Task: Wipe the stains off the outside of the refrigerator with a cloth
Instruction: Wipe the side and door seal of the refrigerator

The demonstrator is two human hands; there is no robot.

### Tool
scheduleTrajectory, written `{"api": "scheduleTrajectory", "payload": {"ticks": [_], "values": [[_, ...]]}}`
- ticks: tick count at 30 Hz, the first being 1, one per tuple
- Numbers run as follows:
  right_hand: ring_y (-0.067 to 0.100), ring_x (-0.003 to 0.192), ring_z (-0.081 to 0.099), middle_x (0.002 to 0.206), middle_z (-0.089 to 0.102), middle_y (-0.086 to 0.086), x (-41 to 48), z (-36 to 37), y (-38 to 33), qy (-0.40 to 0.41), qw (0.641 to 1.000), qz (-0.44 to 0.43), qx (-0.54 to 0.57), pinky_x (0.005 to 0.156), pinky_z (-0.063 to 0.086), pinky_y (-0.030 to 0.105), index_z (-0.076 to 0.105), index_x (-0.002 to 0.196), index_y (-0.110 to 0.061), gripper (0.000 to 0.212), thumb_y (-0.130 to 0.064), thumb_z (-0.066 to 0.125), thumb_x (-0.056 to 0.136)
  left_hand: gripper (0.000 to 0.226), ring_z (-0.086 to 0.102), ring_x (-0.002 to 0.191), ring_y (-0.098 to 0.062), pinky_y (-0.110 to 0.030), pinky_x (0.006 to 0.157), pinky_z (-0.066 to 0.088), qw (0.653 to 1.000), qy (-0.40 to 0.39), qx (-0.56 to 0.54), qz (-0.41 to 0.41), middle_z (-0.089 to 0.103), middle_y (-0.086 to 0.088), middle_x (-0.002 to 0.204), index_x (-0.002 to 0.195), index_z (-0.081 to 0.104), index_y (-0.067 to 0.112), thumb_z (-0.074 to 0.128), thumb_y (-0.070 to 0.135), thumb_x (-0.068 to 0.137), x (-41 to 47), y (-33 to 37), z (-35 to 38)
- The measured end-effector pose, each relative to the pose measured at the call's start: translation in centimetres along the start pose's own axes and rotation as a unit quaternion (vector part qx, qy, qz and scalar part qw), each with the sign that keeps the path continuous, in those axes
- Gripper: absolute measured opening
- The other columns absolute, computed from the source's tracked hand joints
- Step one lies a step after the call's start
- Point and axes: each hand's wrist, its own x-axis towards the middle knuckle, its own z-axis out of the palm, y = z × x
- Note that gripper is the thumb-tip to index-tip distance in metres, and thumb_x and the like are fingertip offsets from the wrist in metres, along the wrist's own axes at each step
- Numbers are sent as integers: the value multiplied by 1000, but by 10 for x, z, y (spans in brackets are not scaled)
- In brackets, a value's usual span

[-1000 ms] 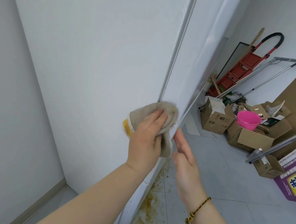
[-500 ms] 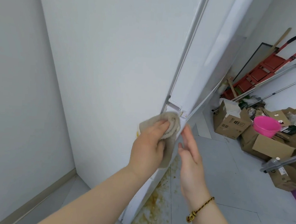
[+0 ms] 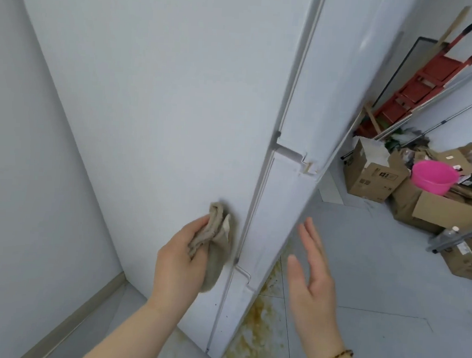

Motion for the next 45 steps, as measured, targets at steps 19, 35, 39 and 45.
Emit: {"api": "scheduleTrajectory", "payload": {"ticks": [19, 35, 39, 45], "values": [[-2, 140, 16, 152, 18, -18, 0, 55, 191, 35, 958, -280, -52, 114, 17, 26, 14, 140, -44, 66, -67, 37, 82, 18, 63, 76, -10, -34, 69, 51, 922, 144, -316, 173, 67, 21, 75, 72, 63, 47, 64, 37, 57, 12, -176, 51], [4, 136, 31, 147, 34, -13, -13, 60, 199, -5, 983, -181, 32, 112, 31, 44, 23, 143, -29, 78, -6, 55, 75, 25, 48, 96, -18, -12, 87, 30, 815, 130, -49, 563, 63, -10, 102, 86, 70, 2, 60, 0, 63, -10, -105, 111], [-2, 131, 36, 139, 43, -18, -15, 55, 196, -23, 982, -186, 36, 111, 32, 31, 29, 138, -31, 78, -11, 54, 67, 24, 50, 98, -21, -18, 91, 34, 777, 118, -18, 618, 48, -2, 110, 95, 61, 10, 56, 4, 72, -7, -152, 116], [-11, 136, 15, 148, 17, -28, -15, 56, 199, -33, 984, -172, 19, 118, 15, 29, 17, 129, -51, 83, -12, 50, 63, 23, 50, 98, -17, -13, 94, 32, 787, 112, -18, 607, 48, 0, 107, 96, 52, 16, 47, 8, 75, 6, -155, 107]]}}
